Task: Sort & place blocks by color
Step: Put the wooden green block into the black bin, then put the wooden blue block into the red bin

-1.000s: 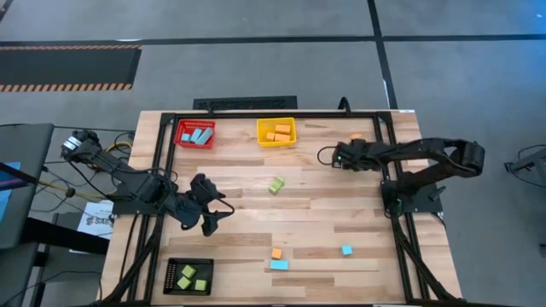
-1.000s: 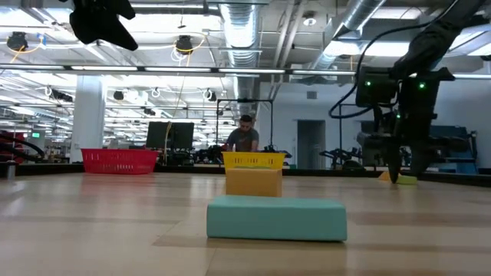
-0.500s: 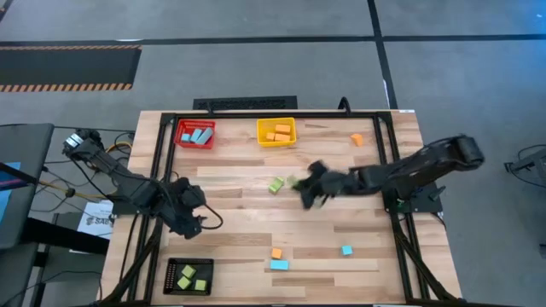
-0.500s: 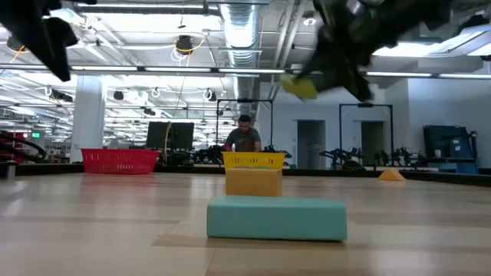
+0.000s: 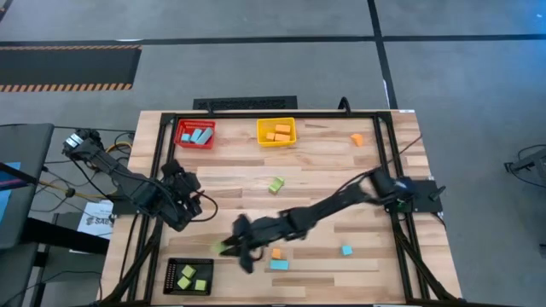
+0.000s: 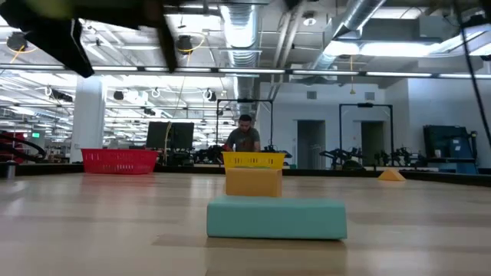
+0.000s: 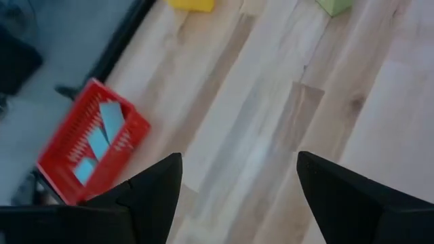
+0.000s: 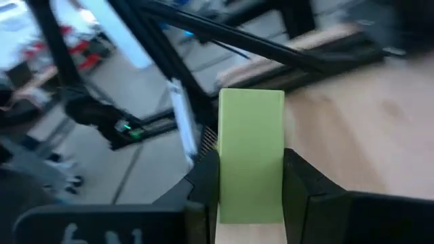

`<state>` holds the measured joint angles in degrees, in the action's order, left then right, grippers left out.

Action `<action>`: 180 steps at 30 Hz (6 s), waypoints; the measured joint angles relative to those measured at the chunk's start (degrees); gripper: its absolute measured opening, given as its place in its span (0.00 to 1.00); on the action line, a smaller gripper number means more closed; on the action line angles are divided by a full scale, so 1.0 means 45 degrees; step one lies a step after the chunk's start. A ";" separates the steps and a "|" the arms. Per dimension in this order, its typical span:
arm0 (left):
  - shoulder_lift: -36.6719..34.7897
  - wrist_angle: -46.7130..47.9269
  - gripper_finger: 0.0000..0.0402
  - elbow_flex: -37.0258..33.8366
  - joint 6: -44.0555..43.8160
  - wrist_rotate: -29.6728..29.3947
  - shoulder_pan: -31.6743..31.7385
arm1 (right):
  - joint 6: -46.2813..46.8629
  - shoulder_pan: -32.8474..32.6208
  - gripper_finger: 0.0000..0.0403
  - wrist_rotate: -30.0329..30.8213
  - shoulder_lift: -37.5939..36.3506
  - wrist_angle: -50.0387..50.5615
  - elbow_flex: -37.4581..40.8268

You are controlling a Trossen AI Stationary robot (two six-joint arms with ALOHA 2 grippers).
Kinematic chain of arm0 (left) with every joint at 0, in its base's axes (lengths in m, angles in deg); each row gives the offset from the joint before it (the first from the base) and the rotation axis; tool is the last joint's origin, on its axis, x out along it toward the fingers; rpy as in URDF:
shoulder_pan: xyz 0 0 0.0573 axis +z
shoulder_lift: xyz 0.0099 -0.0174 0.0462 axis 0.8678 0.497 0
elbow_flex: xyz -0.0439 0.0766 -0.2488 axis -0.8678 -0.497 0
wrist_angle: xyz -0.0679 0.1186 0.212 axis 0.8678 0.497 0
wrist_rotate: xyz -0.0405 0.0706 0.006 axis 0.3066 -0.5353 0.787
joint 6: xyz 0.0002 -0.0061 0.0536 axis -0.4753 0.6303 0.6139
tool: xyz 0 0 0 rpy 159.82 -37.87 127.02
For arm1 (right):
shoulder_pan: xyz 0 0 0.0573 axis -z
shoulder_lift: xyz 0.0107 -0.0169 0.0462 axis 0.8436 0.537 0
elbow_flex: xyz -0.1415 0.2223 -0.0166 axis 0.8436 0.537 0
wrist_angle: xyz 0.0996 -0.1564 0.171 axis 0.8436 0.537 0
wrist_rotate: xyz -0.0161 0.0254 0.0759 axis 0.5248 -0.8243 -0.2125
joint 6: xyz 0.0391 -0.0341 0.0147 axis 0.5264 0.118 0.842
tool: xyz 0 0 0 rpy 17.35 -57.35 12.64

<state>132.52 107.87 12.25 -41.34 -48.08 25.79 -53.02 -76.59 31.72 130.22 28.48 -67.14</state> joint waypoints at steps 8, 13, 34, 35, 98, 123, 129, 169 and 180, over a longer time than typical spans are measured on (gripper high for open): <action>0.0000 -0.0011 0.69 0.0001 0.1274 -0.0748 0.0000 | -0.0265 0.0032 0.26 -0.1027 0.4203 0.0550 -0.6013; 0.0005 -0.0082 0.69 0.0002 0.1475 -0.0879 0.0000 | -0.0260 0.0007 0.26 -0.1951 0.5977 0.0618 -0.8447; 0.0005 -0.0562 0.69 0.0002 0.1758 -0.0438 0.0000 | 0.2049 0.0276 0.81 -0.3293 0.6818 0.2002 -0.9367; 0.0005 -0.0560 0.69 0.0002 0.1725 -0.0375 0.0000 | 0.2108 0.0321 0.82 -0.3482 0.6683 0.2287 -0.9367; 0.9549 -1.9944 0.69 0.0032 0.5277 0.3474 0.5469 | -0.1180 0.2011 0.70 0.0486 -1.5586 1.2625 1.0848; 1.1134 -1.8232 0.69 0.2519 0.9416 0.8464 0.2200 | -0.0701 -0.0126 0.70 -0.0635 -1.0716 0.7437 1.1067; 1.1658 -1.8997 0.69 0.2530 0.9215 0.8437 0.2220 | 0.0031 -0.0264 0.70 -0.0683 -1.0530 0.7234 1.1057; 1.3061 -1.6767 0.69 0.5396 1.0083 0.7547 0.0782 | 0.0080 -0.0417 0.70 -0.0543 -1.0610 0.6755 1.1057; 1.3104 -1.6030 0.69 0.5421 0.9546 0.6526 0.0777 | 0.0080 -0.0417 0.70 -0.0543 -1.0610 0.6643 1.1057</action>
<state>191.49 35.74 36.64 1.61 -18.72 29.28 -52.66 -78.47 29.28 82.48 58.37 -17.38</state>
